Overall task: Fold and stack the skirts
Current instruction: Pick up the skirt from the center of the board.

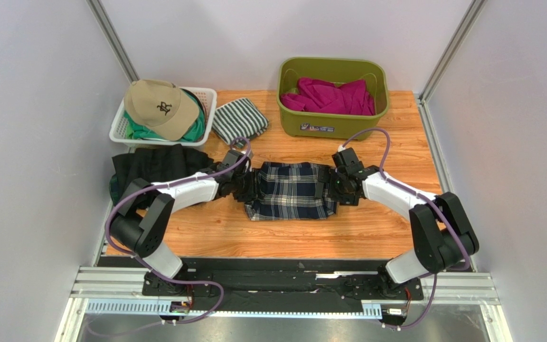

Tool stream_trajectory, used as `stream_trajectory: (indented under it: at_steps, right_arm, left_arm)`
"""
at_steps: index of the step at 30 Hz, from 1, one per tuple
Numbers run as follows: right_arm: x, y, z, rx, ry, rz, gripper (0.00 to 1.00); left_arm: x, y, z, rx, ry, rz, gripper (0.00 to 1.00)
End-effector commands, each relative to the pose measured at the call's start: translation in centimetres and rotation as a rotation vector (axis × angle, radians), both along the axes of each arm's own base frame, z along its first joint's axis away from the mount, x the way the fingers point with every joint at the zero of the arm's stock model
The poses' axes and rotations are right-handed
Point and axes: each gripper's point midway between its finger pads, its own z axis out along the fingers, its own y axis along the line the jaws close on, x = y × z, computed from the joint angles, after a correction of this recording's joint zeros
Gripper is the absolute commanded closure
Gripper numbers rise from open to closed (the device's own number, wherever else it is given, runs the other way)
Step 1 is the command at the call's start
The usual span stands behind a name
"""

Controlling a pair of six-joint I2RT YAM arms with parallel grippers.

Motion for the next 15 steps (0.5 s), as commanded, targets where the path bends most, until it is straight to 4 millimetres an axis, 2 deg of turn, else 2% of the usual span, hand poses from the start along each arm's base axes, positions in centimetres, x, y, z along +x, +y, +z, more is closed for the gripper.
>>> stream_trajectory:
  at_steps: [1,6,10,11,13,14,15]
  right_arm:
    - [0.8,1.0,-1.1,0.043,0.003,0.051,0.04]
    - [1.1,2.2,-1.7,0.089,0.022,0.076,0.11]
    - [1.4,3.5,-1.8,0.140,0.039,0.100,0.25]
    - [1.4,3.8,-2.0,0.148,0.047,0.107,0.33]
    - [1.6,4.5,-1.8,0.158,0.042,0.122,0.42]
    - [1.7,4.7,-1.8,0.154,0.041,0.130,0.58]
    - [2.0,5.3,-1.5,0.158,0.030,0.141,0.65]
  left_arm:
    - [-1.3,0.6,-0.7,0.044,0.038,-0.030,0.62]
    - [-1.0,0.6,-0.5,0.050,0.030,-0.035,0.66]
    - [-0.5,0.6,0.3,0.055,0.011,-0.034,0.69]
    - [-0.2,0.5,0.7,0.056,-0.002,-0.032,0.71]
    - [0.1,0.9,1.2,0.077,-0.013,-0.024,0.76]
    - [0.4,0.9,1.7,0.081,-0.028,-0.018,0.80]
    - [0.6,1.2,1.8,0.096,-0.037,-0.008,0.82]
